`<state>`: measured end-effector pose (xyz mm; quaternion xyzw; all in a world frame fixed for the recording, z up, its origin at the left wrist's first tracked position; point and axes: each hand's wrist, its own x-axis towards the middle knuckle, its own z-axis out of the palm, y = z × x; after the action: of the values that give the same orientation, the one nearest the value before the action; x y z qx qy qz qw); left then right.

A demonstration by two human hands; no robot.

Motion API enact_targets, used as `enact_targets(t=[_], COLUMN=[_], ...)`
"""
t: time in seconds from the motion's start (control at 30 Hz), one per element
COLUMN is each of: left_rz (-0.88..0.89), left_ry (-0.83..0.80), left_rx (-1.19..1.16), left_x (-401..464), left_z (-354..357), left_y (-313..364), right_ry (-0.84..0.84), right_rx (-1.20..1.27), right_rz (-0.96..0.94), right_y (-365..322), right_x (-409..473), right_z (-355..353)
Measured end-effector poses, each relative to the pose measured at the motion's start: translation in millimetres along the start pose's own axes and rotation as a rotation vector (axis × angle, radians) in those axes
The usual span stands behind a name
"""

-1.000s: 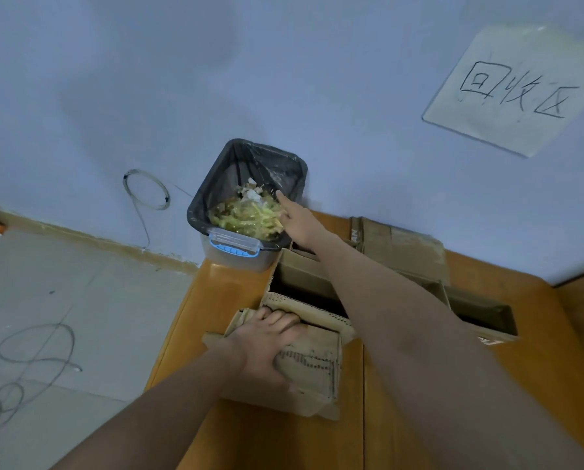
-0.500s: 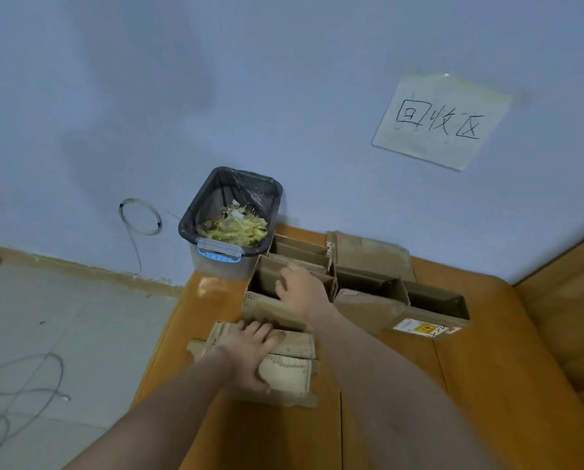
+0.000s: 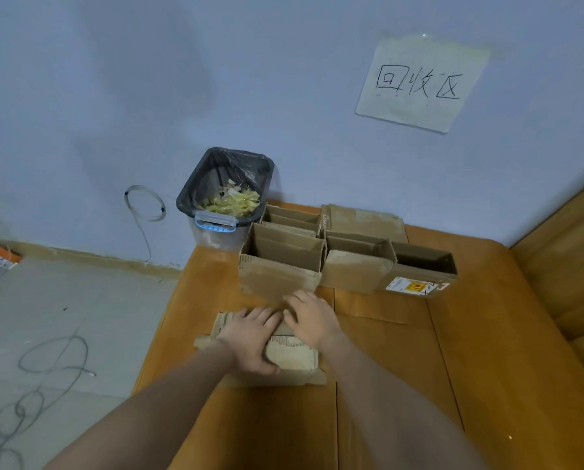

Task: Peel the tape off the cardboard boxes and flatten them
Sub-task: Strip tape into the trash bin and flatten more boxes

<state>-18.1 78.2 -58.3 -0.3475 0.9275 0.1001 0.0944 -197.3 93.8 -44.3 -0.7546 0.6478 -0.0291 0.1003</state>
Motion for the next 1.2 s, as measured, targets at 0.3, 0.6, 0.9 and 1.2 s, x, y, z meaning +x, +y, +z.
enact_targets(t=[0.3, 0.6, 0.9, 1.2], left_rz=[-0.309, -0.513, -0.566, -0.438], left_ry=[0.197, 0.084, 0.011, -0.14], left_rx=[-0.263, -0.333, -0.526, -0.414], left_x=[-28.4, -9.2, -8.1, -7.9], left_z=[4.5, -8.0, -16.6, -10.0], left_y=[2.7, 7.7, 5.8, 2.5], right_ry=[-0.031, 0.004, -0.173, -0.205], right_rx=[0.077, 0.137, 0.277, 0.387], right_rz=[0.021, 0.118, 0.132, 0.045], right_y=[-3.5, -9.1, -4.0, -4.5], right_x=[-33.2, -27.8, -41.2, -55.2], right_z=[23.8, 22.7, 21.4, 16.7])
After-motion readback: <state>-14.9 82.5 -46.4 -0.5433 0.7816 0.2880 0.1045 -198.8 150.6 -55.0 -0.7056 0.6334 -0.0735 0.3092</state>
